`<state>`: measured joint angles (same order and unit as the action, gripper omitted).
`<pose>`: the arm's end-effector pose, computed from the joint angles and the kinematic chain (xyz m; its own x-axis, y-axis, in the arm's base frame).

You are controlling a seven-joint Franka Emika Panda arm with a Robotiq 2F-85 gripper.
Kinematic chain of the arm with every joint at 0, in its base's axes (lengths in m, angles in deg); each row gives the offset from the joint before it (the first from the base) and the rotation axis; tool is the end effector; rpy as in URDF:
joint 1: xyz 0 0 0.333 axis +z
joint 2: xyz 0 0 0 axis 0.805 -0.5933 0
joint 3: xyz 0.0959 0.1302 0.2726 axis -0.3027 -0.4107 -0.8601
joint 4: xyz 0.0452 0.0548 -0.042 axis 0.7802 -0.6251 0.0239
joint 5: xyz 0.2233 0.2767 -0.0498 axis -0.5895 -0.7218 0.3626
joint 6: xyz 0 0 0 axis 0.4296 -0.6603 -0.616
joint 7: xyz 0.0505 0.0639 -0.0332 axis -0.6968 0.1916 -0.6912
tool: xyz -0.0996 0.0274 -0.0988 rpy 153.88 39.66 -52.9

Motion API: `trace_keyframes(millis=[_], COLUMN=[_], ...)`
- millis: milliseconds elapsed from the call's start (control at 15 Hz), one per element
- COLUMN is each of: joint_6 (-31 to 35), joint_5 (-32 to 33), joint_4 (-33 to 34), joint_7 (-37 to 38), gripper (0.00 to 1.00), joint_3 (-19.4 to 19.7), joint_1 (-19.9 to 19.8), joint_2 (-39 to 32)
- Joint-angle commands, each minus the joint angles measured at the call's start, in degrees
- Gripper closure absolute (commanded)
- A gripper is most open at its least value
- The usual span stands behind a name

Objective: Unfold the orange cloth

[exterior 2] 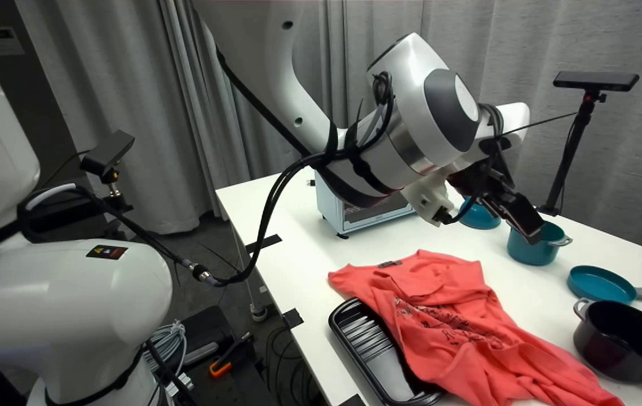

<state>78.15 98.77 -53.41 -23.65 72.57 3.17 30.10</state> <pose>0.5133 -0.1246 0.3755 0.6832 -0.3583 0.6363 -0.5160 -0.8534 0.0735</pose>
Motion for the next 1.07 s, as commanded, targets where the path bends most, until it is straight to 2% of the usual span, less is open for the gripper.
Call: trace_keyframes(millis=[0, 267, 467, 533, 600, 733, 1000], joint_6=[-6.4, -21.7, -33.1, -21.9, -24.6, -26.5, -26.4], joint_5=[0.2, -2.3, -2.6, -9.9, -10.0, -10.3, -10.4], joint_4=[-2.0, -2.6, -3.4, -2.3, -2.3, -2.8, -3.9], joint_7=[-10.8, -21.6, -23.7, -24.7, -25.3, -26.5, -27.1], gripper=[0.0, 0.0, 0.0, 0.0, 0.0, 0.0, 0.0], joint_3=[-3.3, -15.6, -25.5, -29.5, -31.9, -33.4, -33.3], joint_1=[1.6, -3.7, -8.2, -16.1, -17.5, -18.5, -18.8], joint_2=[13.7, 24.0, 32.4, 18.0, 20.5, 23.6, 24.5])
